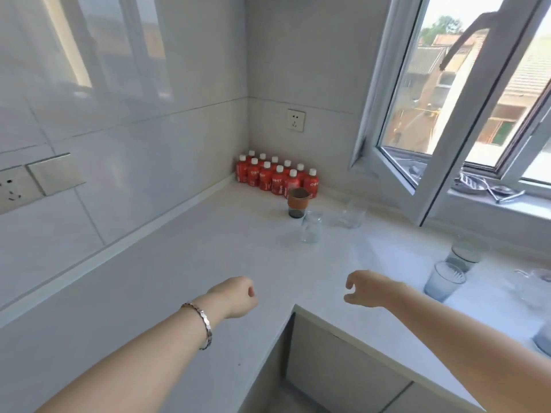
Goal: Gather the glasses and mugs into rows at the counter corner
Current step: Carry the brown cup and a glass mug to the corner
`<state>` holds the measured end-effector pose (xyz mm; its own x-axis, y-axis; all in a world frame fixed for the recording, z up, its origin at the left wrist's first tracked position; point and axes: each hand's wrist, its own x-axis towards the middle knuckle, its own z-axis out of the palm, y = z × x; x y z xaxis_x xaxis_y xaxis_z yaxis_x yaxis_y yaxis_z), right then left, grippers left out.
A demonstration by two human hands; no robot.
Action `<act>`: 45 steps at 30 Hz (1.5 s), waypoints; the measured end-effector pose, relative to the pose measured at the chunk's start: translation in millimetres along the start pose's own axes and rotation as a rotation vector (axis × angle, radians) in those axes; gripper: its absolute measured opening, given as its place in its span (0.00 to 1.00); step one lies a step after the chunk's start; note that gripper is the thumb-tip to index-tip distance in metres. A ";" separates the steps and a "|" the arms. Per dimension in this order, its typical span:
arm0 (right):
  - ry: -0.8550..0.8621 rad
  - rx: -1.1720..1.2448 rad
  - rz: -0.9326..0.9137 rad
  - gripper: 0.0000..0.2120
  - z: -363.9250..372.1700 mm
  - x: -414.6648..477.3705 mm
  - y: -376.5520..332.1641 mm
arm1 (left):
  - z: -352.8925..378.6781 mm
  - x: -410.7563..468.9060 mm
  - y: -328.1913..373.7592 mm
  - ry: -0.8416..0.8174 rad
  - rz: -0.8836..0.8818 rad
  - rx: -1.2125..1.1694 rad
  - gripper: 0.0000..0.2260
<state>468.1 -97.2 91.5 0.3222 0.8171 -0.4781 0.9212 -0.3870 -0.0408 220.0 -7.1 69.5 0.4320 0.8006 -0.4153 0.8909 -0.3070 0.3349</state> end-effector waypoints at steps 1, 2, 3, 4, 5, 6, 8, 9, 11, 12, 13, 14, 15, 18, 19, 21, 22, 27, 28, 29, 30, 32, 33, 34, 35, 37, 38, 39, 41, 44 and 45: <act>0.009 0.019 0.018 0.20 -4.4 9.1 12.0 | -3.7 14.0 8.6 -0.003 0.005 0.001 0.12; 0.009 0.037 0.036 0.20 -8.2 19.5 22.5 | -7.4 28.4 15.3 -0.007 0.007 0.001 0.11; 0.005 0.057 0.051 0.20 -11.0 30.5 31.6 | -10.1 42.9 20.5 -0.015 0.009 0.005 0.10; 0.001 0.079 0.064 0.20 -13.0 42.6 38.8 | -12.0 59.1 24.2 -0.029 0.012 0.015 0.08; 0.000 0.100 0.074 0.20 -14.5 55.3 44.8 | -13.7 76.3 27.0 -0.044 0.017 0.029 0.05; -0.003 0.116 0.084 0.20 -16.3 68.9 49.5 | -15.4 94.9 29.2 -0.057 0.023 0.044 0.04; -0.022 0.135 0.103 0.20 -21.0 100.8 55.6 | -19.3 136.1 31.9 -0.076 0.027 0.066 0.03; -0.030 0.140 0.113 0.21 -24.7 117.4 56.1 | -21.6 156.8 32.1 -0.082 0.028 0.068 0.05; -0.029 0.177 0.142 0.26 -35.8 153.3 52.9 | -27.1 197.7 29.9 -0.090 0.022 0.062 0.07; -0.021 0.213 0.158 0.29 -42.8 173.8 50.4 | -30.0 218.4 27.8 -0.096 0.015 0.057 0.08; -0.005 0.249 0.172 0.31 -50.7 194.2 46.8 | -32.7 238.6 25.9 -0.109 0.006 0.053 0.07; 0.020 0.282 0.182 0.34 -58.4 214.9 42.5 | -35.2 257.3 24.6 -0.127 0.001 0.049 0.07; 0.052 0.317 0.192 0.35 -66.3 234.8 37.5 | -38.2 274.4 24.0 -0.144 -0.001 0.045 0.07; 0.135 0.422 0.208 0.40 -84.7 289.3 16.9 | -51.0 319.1 23.0 -0.187 0.016 0.018 0.06; 0.145 0.445 0.209 0.41 -88.2 305.0 9.4 | -55.1 332.1 22.6 -0.197 0.018 0.008 0.05; 0.126 0.467 0.201 0.42 -87.1 333.7 -2.7 | -60.4 356.0 21.1 -0.213 0.015 0.000 0.04; 0.101 0.462 0.196 0.42 -83.8 344.8 -7.5 | -61.0 367.2 20.3 -0.217 0.014 -0.005 0.03; 0.088 0.483 0.198 0.35 -67.3 362.9 -10.1 | -68.3 415.6 33.2 -0.179 0.026 -0.023 0.18; 0.110 0.494 0.193 0.34 -65.3 362.8 -6.6 | -70.3 424.4 39.8 -0.141 0.037 -0.048 0.24; 0.119 0.502 0.192 0.34 -64.7 362.2 -3.0 | -73.2 432.5 47.9 -0.097 0.051 -0.089 0.30; 0.124 0.507 0.192 0.33 -64.0 362.0 0.9 | -75.8 441.7 56.7 -0.050 0.071 -0.134 0.36; 0.126 0.515 0.202 0.33 -64.4 362.0 8.4 | -78.9 463.3 75.9 0.042 0.128 -0.189 0.45; 0.133 0.525 0.208 0.32 -65.0 361.9 12.3 | -79.0 475.0 84.4 0.084 0.159 -0.194 0.49; 0.148 0.538 0.211 0.32 -66.2 361.9 16.5 | -78.5 485.9 92.3 0.118 0.182 -0.188 0.52; 0.162 0.548 0.212 0.32 -67.5 361.2 20.7 | -77.1 495.0 98.6 0.134 0.189 -0.180 0.53; 0.195 0.552 0.205 0.33 -70.2 358.3 29.6 | -70.9 506.4 107.4 0.125 0.164 -0.201 0.53; 0.212 0.552 0.200 0.34 -71.5 355.8 34.2 | -66.7 508.9 110.0 0.129 0.146 -0.235 0.52; 0.226 0.552 0.196 0.34 -73.0 352.9 38.5 | -63.3 508.2 112.1 0.154 0.129 -0.273 0.50; 0.247 0.564 0.188 0.35 -75.2 345.6 46.7 | -57.7 501.2 114.5 0.227 0.097 -0.326 0.47; 0.250 0.595 0.183 0.35 -75.5 332.3 56.9 | -49.1 475.2 112.2 0.244 0.060 -0.334 0.45; 0.247 0.603 0.180 0.35 -74.7 326.9 59.2 | -45.5 461.9 110.3 0.233 0.059 -0.333 0.44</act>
<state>644.3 178.9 -1.7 0.5660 0.7632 -0.3117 0.5883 -0.6388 -0.4958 511.4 352.2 -47.0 0.4035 0.8934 -0.1974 0.7549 -0.2032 0.6235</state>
